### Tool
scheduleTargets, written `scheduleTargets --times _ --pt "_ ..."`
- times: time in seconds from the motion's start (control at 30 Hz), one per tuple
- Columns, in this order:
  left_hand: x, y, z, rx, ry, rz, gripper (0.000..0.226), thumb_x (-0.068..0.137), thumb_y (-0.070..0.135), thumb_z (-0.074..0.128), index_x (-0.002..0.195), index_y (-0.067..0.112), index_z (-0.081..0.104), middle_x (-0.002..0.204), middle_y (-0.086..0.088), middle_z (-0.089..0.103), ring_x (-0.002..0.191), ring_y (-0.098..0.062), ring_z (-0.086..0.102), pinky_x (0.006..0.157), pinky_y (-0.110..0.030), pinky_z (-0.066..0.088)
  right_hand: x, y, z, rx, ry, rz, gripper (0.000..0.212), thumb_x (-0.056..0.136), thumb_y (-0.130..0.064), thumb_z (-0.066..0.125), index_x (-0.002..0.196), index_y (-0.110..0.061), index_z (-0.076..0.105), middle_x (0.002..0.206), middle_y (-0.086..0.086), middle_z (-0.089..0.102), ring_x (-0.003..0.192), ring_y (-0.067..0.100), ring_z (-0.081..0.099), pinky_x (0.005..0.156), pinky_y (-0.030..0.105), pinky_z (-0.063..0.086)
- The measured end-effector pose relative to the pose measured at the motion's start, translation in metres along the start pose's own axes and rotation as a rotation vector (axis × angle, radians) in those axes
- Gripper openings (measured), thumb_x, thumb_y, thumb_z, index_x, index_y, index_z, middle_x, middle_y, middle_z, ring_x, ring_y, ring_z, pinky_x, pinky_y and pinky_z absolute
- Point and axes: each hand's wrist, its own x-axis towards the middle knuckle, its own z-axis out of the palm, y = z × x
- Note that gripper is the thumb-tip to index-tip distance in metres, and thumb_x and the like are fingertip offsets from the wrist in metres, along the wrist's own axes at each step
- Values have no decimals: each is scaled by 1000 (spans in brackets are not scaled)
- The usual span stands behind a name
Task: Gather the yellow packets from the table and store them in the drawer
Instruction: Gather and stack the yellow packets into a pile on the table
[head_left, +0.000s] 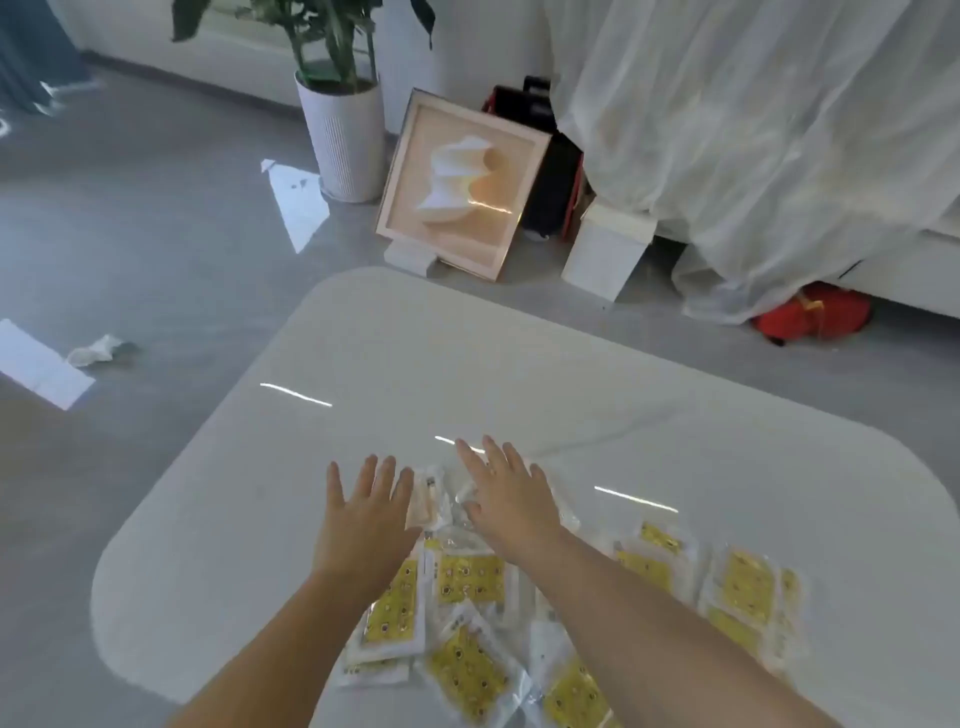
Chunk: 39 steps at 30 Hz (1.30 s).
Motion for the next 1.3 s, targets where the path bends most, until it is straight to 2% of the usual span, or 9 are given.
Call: scheduleTargets --times 0.2,0.4,0.57,0.63,0.7,0.9,1.07,1.2,1.3 --pt "36 3 38 47 -137 95 69 100 51 30 154 16 5 162 -9 6 149 -29 3 116 -56 2 29 21 34 37 -99 63 64 100 -34 39 152 -32 2 161 3 6 148 29 7 115 53 20" --pt "58 4 60 -13 -248 98 72 95 29 47 152 19 5 158 -8 15 143 -27 23 112 -41 29 38 42 43 74 -246 120 77 89 -19 54 150 -34 9 161 -3 -1 146 32 6 107 58 28" --pt "63 8 77 17 -210 96 71 83 24 65 144 14 29 141 -9 38 117 -27 49 89 -35 46 40 58 45 21 -217 90 85 77 5 59 146 -30 23 157 3 14 132 31 31 90 42 45" --pt "68 9 80 17 -213 96 77 56 33 88 123 10 57 116 -12 58 89 -29 62 68 -37 52 44 63 45 -13 -167 93 83 74 4 63 142 -28 28 145 6 31 122 29 39 86 38 44" --pt "70 10 81 21 -170 86 74 34 26 95 102 8 69 94 -11 64 69 -28 62 54 -34 50 48 67 46 -91 -113 91 74 74 -4 69 136 -25 34 132 6 43 116 28 44 88 38 39" --pt "78 10 71 -139 -186 -38 44 79 1 61 116 21 53 102 5 55 82 -15 57 64 -24 45 60 79 34 -267 -137 29 35 79 -34 75 109 -21 59 111 -2 59 113 22 48 101 40 26" --pt "94 2 49 -610 -174 -409 7 93 12 46 96 17 51 75 0 58 65 -22 62 54 -31 50 70 91 7 26 -361 47 34 80 -32 72 107 -18 55 101 2 62 94 23 60 69 30 41" --pt "115 -11 29 -1042 -254 -629 11 93 21 55 103 16 54 89 -4 64 63 -22 68 50 -31 57 97 105 -16 454 -340 148 28 78 -34 75 82 -24 49 81 -8 46 79 16 47 57 24 35" --pt "139 -24 26 -1242 -284 -685 16 94 15 56 110 13 55 101 -9 65 78 -25 67 57 -36 60 125 108 -33 797 -276 283 24 85 -27 70 93 -8 57 84 -1 51 75 16 51 51 20 41"
